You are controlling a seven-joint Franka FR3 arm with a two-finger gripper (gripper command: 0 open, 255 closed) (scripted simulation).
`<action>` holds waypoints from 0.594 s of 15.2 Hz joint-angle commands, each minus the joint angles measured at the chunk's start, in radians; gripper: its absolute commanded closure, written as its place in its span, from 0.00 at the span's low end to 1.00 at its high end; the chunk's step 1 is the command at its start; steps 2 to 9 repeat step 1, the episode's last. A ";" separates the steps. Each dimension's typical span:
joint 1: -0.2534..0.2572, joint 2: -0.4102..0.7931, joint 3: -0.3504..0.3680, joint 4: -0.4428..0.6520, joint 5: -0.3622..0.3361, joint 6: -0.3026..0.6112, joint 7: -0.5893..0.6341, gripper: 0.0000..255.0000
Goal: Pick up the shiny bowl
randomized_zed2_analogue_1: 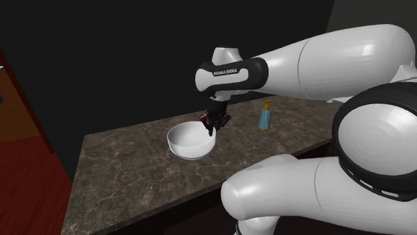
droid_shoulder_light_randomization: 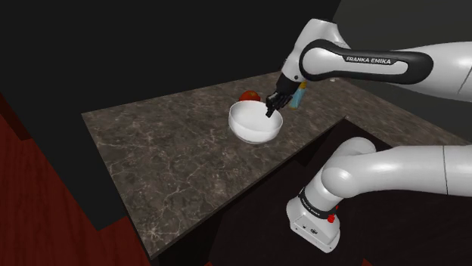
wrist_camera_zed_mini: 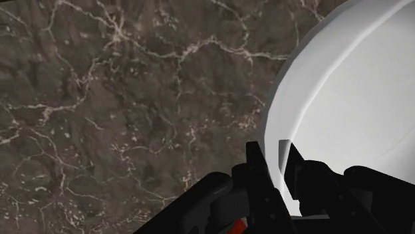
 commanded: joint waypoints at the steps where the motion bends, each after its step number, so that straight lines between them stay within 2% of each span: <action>1: 0.000 -0.004 0.001 0.008 0.001 -0.011 0.001 1.00; 9: 0.000 -0.004 0.001 0.008 0.001 -0.011 0.001 1.00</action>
